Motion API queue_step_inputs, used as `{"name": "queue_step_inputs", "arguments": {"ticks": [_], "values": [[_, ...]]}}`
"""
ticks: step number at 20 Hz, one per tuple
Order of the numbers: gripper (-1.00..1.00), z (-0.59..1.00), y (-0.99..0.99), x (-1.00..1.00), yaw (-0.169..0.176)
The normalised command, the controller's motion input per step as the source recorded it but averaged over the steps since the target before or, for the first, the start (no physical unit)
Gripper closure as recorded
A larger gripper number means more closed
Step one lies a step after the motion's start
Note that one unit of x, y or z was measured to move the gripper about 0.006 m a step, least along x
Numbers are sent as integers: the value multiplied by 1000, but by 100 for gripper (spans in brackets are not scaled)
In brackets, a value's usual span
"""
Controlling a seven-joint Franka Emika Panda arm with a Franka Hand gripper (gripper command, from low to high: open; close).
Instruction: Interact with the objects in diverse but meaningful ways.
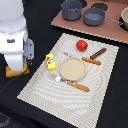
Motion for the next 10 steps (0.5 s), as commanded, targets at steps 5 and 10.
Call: {"name": "queue_step_inputs", "arguments": {"ticks": [5,10], "values": [[-100,-385,-273,-305,17],[-100,-466,0,-371,42]]}}
